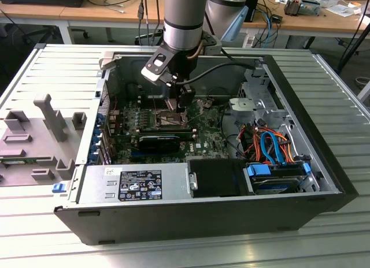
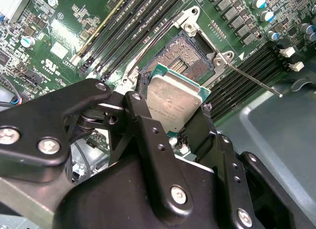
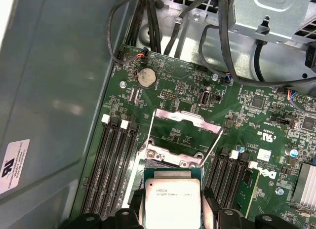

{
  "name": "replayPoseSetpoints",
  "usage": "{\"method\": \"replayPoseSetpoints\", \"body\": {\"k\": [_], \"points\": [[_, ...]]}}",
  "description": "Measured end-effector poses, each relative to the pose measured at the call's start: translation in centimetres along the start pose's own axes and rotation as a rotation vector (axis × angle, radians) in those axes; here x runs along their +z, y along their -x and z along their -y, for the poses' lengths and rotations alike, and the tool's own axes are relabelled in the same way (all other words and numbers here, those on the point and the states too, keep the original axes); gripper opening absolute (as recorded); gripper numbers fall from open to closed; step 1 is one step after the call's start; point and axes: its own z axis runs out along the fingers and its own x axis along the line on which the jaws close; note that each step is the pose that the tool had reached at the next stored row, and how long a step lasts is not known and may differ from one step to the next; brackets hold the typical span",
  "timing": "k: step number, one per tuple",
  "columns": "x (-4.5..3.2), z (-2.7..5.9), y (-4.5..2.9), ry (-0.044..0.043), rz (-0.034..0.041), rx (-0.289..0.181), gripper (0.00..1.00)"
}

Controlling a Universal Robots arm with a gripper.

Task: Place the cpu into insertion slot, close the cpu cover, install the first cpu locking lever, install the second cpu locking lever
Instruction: 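Place the cpu into insertion slot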

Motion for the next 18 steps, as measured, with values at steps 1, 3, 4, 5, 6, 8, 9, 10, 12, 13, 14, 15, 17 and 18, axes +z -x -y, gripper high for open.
{"method": "replayPoseSetpoints", "body": {"k": [1,3,4,5,6,8,9,10,12,13,14,15,17,18], "points": [[0.01,0.0,0.0,0.0001,0.0,0.002,0.55],[0.02,0.0,0.0,0.0001,-0.0001,0.005,0.55],[0.03,0.0,0.0,0.0002,-0.0001,0.007,0.55],[0.04,0.0,0.0,0.0002,-0.0001,0.009,0.55],[0.04,0.0,0.0,0.0002,-0.0001,0.01,0.55],[0.05,0.0,0.0,0.0002,-0.0001,0.013,0.55],[0.06,0.0,0.0,0.0003,-0.0002,0.015,0.55],[0.06,0.01,0.0,0.0003,-0.0002,0.017,0.55],[0.08,0.0,0.0,0.0004,-0.0003,0.021,0.55],[0.09,0.0,0.0,0.0004,-0.0003,0.024,0.55],[0.1,0.0,0.0,0.0005,-0.0003,0.026,0.55],[0.11,0.0,0.0,0.0005,-0.0004,0.028,0.55],[0.12,0.0,0.0,0.0006,-0.0004,0.033,0.55],[0.13,0.0,0.0,0.0007,-0.0005,0.036,0.55]]}}
